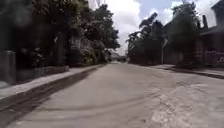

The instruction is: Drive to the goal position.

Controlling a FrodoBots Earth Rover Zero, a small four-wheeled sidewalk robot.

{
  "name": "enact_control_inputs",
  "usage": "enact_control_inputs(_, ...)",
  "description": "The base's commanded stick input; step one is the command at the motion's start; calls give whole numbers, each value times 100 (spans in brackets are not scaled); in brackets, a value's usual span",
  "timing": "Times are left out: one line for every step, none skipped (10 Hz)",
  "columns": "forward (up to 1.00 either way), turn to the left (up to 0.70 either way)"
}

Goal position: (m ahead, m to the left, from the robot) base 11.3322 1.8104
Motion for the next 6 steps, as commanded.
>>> enact_control_inputs(100,-11)
enact_control_inputs(100,-5)
enact_control_inputs(100,-4)
enact_control_inputs(100,-3)
enact_control_inputs(100,-2)
enact_control_inputs(100,0)
